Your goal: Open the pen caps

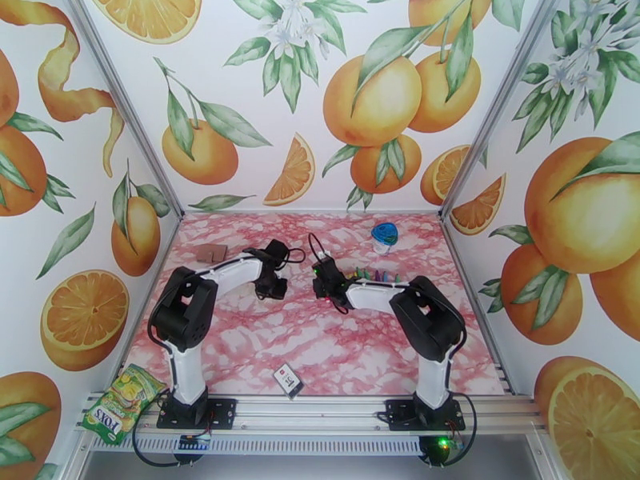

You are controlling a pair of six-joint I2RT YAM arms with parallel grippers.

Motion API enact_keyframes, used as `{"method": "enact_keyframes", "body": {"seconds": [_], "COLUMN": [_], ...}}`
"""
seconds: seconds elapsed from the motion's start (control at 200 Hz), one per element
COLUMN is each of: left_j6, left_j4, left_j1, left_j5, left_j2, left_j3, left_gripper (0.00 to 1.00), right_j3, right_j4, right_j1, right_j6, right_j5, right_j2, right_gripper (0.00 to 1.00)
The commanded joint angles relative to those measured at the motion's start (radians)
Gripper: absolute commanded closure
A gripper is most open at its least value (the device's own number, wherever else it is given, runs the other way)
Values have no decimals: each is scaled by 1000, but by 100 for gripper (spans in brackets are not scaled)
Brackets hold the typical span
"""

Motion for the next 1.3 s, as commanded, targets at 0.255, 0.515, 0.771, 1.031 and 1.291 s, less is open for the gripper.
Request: {"method": "enact_keyframes", "body": {"seconds": [0.255, 0.515, 0.771, 1.031, 1.291], "left_j6": [13, 17, 39, 77, 127], "left_j4": [-15, -22, -31, 10, 151], "left_j1": [-12, -13, -13, 14, 97], "left_j5": [-14, -19, -12, 0, 7], "left_j2": [29, 21, -16, -71, -216], "left_j3": [12, 17, 72, 128, 65], "left_gripper": [76, 71, 68, 58, 42], "right_j3": [38, 19, 24, -27, -76], "right_j4": [-46, -37, -61, -23, 9], "right_j1": [-7, -9, -8, -3, -9], "right_j6": [6, -13, -53, -132, -188], "right_j5": [60, 67, 97, 63, 55], "right_j2": [29, -4, -67, -195, -336], "right_gripper": [84, 78, 69, 56, 41]}}
